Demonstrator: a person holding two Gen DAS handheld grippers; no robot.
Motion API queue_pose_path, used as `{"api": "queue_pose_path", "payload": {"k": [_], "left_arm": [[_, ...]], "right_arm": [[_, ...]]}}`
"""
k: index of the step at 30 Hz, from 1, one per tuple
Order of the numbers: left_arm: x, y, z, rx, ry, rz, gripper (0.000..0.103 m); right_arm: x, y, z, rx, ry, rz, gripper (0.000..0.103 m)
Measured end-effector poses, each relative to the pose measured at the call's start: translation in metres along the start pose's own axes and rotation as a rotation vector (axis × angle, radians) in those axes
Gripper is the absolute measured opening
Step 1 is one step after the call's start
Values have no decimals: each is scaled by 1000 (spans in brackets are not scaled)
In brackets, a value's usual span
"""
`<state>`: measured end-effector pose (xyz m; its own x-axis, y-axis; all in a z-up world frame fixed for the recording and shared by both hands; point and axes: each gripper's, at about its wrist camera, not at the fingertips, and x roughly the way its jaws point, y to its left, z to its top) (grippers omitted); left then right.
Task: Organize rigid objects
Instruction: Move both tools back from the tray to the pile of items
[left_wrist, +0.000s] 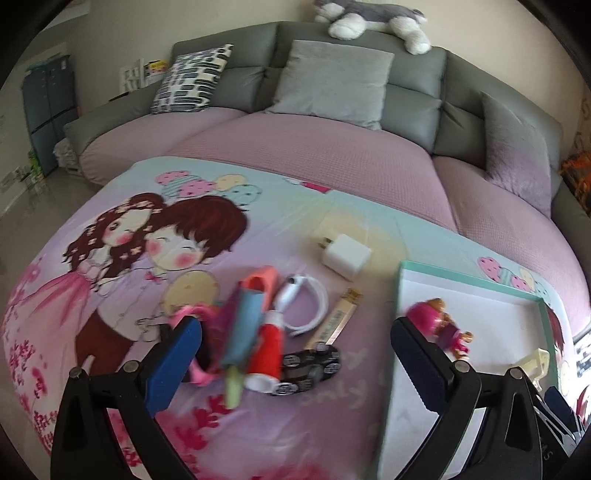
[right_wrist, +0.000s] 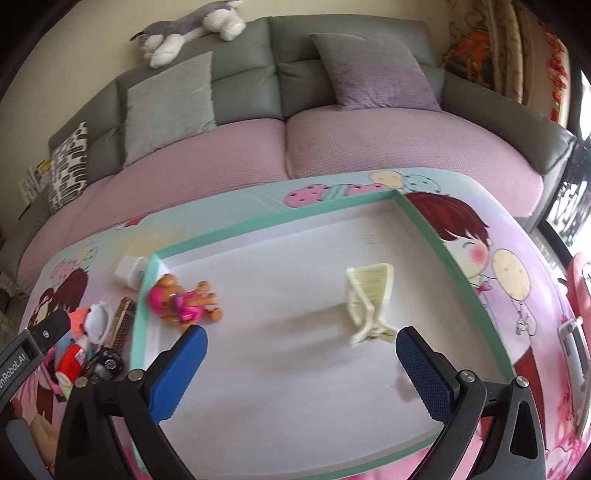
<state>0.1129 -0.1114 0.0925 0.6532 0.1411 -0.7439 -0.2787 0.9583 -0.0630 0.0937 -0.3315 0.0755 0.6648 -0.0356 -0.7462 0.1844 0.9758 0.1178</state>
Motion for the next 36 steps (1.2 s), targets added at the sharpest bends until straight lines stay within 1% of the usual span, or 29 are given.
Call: {"api": "queue_pose_path", "payload": {"k": [4,7,13,17,20,26,29,33,36], "left_arm": [[1,30,-1,-74,15,53,102],[2,47,-1,-128,26,70,102],[0,69,-3,-196,44,72,102],[4,85,-6,-240,60,70,102],[7,95,-9,-270,61,61,102],[20,108,-14,-287,86,74,102],[23,111,-16,-285,94,83,102],[25,114,-17,-259,104,103,102],[26,117,-17,-241,116,116,102]], "right_arm": [[-3,24,-2,-44,-5,67,103],[-4,40,-5,-78,-3,91,103],[-2,64,-13,-140,11,116,103],[-3,76,-17,-160,13,148,103],[-4,81,-20,-169,14,152,103],[-1,87,-22,-169,17,156,103],[-2,86,-21,-154,18,175,103],[-2,88,-21,-144,16,199,103],[-2,94,-23,-144,22,239,103]]}}
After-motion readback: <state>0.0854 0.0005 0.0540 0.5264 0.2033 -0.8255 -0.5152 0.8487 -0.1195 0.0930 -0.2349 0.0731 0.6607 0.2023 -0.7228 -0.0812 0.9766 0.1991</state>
